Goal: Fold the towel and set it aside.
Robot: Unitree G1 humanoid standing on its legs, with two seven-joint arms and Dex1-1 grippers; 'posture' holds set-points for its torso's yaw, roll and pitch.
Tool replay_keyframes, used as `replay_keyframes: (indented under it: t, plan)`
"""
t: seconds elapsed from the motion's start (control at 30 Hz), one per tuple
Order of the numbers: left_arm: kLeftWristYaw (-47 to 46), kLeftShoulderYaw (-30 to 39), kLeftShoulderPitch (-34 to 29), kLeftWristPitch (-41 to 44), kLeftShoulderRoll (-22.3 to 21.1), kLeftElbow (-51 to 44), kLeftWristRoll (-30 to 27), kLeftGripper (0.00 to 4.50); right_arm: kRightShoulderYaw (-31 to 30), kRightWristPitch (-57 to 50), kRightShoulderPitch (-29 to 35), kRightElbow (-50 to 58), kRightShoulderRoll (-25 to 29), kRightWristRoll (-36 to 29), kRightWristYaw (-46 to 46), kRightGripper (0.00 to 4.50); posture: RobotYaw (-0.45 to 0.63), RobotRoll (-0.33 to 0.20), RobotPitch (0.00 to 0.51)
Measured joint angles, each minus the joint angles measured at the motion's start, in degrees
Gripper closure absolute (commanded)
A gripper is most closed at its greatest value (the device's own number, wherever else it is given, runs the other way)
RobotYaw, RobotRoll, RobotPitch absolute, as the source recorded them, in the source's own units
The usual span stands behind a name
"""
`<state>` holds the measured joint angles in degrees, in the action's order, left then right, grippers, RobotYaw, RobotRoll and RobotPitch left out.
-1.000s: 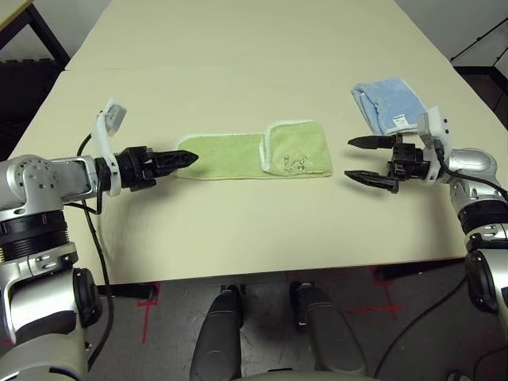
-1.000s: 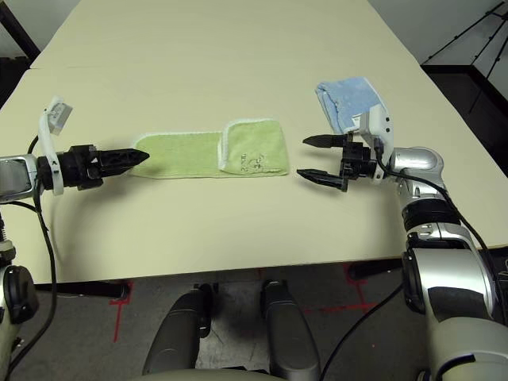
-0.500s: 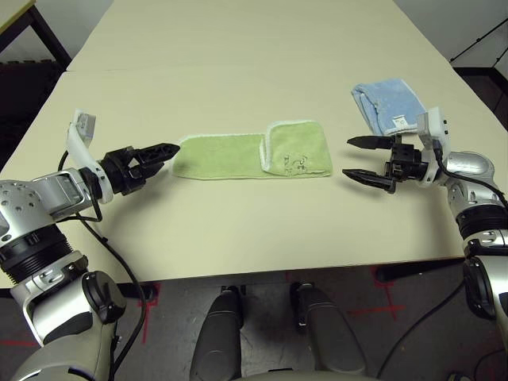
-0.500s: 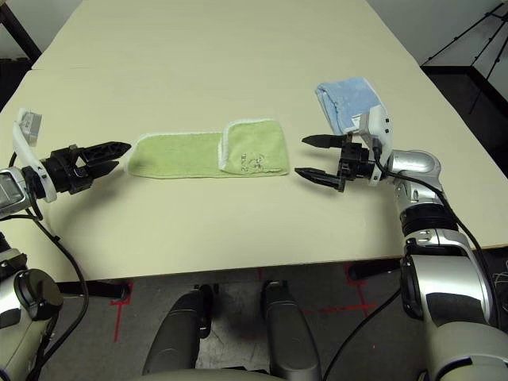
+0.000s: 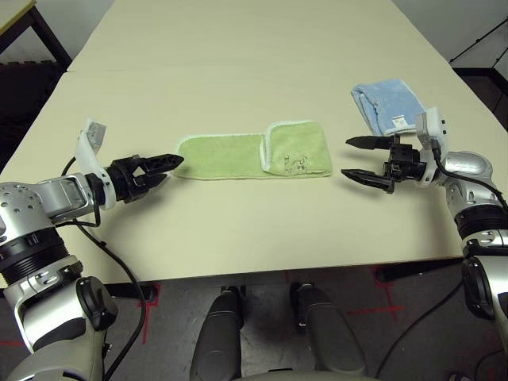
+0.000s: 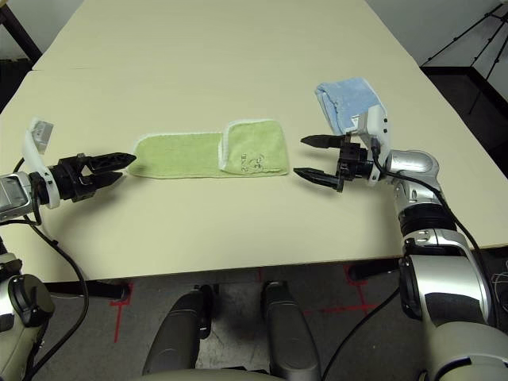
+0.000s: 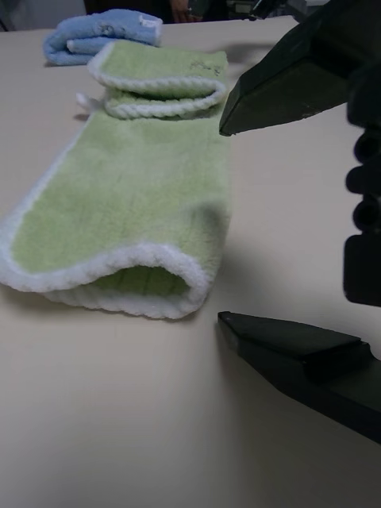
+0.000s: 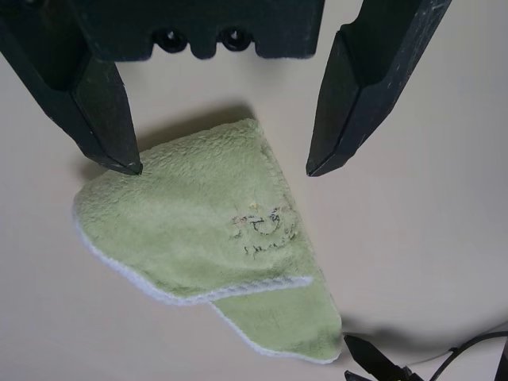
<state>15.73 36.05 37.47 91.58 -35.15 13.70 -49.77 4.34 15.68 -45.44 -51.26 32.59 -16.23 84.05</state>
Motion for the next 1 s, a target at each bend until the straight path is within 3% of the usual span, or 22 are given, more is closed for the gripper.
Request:
replay_keyframes:
  t: [0.27,0.77,0.87,1.0]
  plan:
    - [-2.6,0.2,2.1,0.0,0.5,3.2,-0.4,0.00,0.0,-0.2,0.1,0.6,0.0,0.1,-0.1,0.02,0.04,0.000,0.201]
    - [-4.2,3.7,6.2,-2.9,4.0,6.5,4.7,0.00,0.0,-1.0,0.9,2.1,0.0,0.1,-0.5,0.02,0.04,0.000,0.199]
    - [-4.2,3.3,6.3,-4.3,4.5,7.1,5.7,0.61,0.0,-1.3,0.9,2.6,0.0,0.1,-0.5,0.00,0.03,0.000,0.195]
    - [-4.3,3.1,6.3,-5.4,4.7,7.6,7.3,2.07,0.0,-1.4,1.2,3.3,0.0,0.1,-0.6,0.00,0.03,0.000,0.193]
